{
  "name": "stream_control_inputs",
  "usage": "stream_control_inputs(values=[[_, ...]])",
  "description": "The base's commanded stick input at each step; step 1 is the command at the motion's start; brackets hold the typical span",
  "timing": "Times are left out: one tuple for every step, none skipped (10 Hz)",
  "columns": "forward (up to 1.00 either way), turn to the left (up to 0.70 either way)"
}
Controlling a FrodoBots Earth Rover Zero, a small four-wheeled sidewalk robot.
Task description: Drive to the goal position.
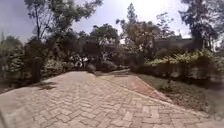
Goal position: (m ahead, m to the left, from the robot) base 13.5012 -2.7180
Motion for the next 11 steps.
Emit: stream_control_inputs(values=[[0.30, -0.12], [0.30, -0.18], [0.30, -0.25], [0.30, -0.31], [0.30, -0.38], [0.30, -0.44], [0.30, -0.51], [0.30, -0.58], [0.30, -0.60], [0.30, -0.60], [0.30, -0.60]])
